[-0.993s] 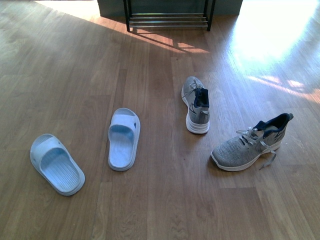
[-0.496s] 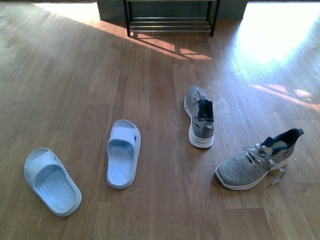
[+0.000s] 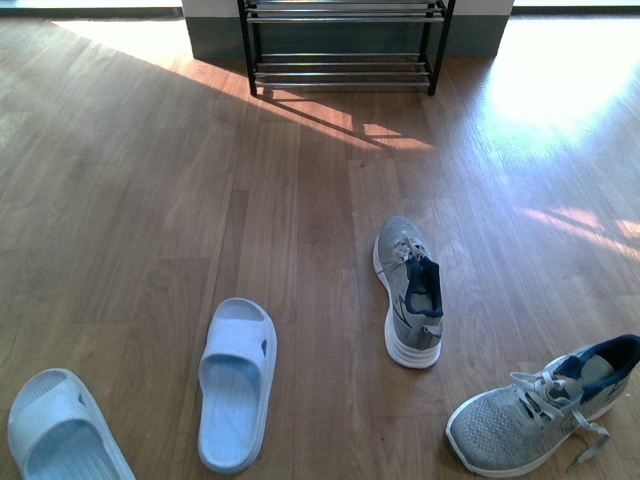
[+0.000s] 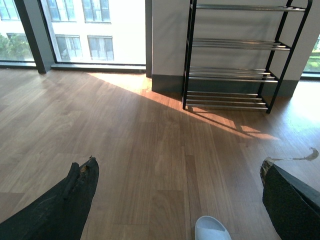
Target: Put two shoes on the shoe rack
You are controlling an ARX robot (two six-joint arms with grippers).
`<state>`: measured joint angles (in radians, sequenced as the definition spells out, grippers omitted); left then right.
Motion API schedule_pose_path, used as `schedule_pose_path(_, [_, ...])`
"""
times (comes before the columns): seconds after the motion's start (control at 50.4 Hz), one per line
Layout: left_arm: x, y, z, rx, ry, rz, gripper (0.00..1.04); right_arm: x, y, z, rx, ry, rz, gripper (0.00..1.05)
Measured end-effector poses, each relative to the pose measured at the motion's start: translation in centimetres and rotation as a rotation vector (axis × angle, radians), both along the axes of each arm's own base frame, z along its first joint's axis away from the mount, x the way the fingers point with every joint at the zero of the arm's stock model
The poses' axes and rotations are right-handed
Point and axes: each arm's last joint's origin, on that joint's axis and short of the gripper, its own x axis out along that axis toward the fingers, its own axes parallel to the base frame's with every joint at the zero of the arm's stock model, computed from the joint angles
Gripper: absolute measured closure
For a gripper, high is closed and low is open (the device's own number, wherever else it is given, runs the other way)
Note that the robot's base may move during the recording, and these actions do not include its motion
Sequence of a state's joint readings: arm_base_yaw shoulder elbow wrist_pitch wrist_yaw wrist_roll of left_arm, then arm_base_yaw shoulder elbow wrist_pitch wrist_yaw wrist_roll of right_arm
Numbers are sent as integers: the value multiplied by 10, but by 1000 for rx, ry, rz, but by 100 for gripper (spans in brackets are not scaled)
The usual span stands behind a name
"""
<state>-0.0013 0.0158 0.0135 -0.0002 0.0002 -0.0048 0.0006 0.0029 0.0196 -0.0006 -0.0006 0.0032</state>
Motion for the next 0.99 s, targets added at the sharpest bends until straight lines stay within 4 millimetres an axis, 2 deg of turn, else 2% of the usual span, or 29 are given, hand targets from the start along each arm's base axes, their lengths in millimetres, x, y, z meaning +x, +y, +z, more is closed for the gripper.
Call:
schedule_pose_path(0.477, [0,0,0,0,0,0,9,0,0,-1,8,24,9,9])
schedule_pose_path(0.576, [0,0,0,0,0,0,9,13,-9,-5,10,166,38,9])
schedule_pose_path(0.735, [0,0,0,0,0,0,9,39,-29,-3,-102,283,86,9])
schedule_pose_path(0.814, [0,0,0,0,0,0,9,63,-51,-16,-231,429,107,9])
schedule_pose_path(0.893, [0,0,0,0,0,0,9,82,-69,-44,-394,590,155,9])
schedule_pose_path(0.993, [0,0,0,0,0,0,9,90,-78,-76,-551,714,236,9])
